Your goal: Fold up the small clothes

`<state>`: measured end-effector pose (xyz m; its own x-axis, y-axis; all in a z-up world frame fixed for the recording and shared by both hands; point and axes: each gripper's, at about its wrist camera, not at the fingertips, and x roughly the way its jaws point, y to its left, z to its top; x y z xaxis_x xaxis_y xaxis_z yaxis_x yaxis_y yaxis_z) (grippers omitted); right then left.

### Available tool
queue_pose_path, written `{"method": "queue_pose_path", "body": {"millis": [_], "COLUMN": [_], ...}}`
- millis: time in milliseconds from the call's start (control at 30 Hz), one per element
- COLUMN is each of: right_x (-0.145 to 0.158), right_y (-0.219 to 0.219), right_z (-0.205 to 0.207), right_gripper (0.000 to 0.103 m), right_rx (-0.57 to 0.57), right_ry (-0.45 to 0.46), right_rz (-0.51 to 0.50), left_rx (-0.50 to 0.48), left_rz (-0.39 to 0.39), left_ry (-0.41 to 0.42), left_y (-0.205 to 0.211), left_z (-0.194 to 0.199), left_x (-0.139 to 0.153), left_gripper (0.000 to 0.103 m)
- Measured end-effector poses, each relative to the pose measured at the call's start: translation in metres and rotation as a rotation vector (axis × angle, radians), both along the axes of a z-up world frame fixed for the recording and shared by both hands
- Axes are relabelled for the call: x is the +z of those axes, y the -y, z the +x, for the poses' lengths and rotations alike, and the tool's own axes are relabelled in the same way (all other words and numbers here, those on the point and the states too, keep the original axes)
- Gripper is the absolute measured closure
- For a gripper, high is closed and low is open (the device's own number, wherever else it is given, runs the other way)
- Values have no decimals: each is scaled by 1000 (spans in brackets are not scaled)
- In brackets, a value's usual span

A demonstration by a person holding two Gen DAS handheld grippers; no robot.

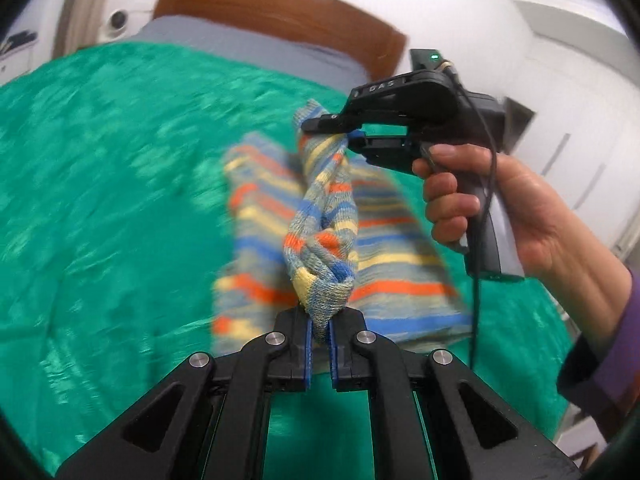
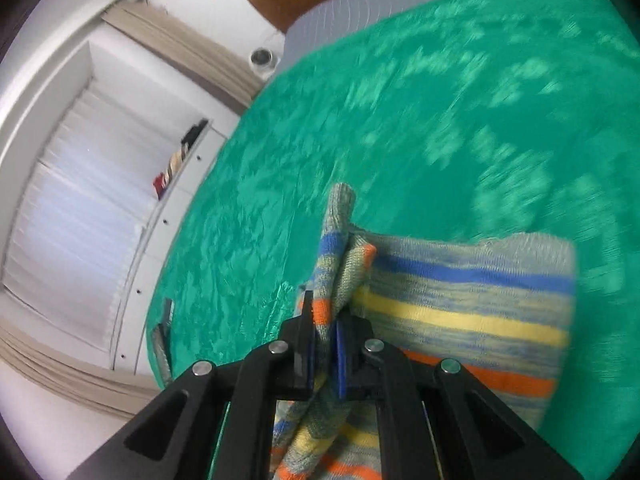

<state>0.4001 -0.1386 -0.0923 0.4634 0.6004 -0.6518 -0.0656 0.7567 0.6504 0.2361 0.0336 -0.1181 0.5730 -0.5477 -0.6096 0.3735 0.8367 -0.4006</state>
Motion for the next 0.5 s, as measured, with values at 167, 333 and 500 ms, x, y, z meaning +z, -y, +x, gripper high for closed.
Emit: {"method": "queue_pose_path", "body": {"millis": [167, 333, 500], "right_x": [-27, 3, 17], "right_y": [-14, 21, 38], "right_z": [-9, -49, -110], "right_gripper": [49, 49, 44], "right_rx": [29, 67, 166], "right_ry": [-1, 86, 153], "right_rz": [142, 29, -247], "left_rx": [38, 51, 44], "left_rz": [24, 38, 89], "left_ry": [-55, 21, 49], "left_y": [-16, -18, 1], "left_z": [9, 0, 17], "left_x": [-16, 3, 11], "left_gripper": [74, 17, 12]}}
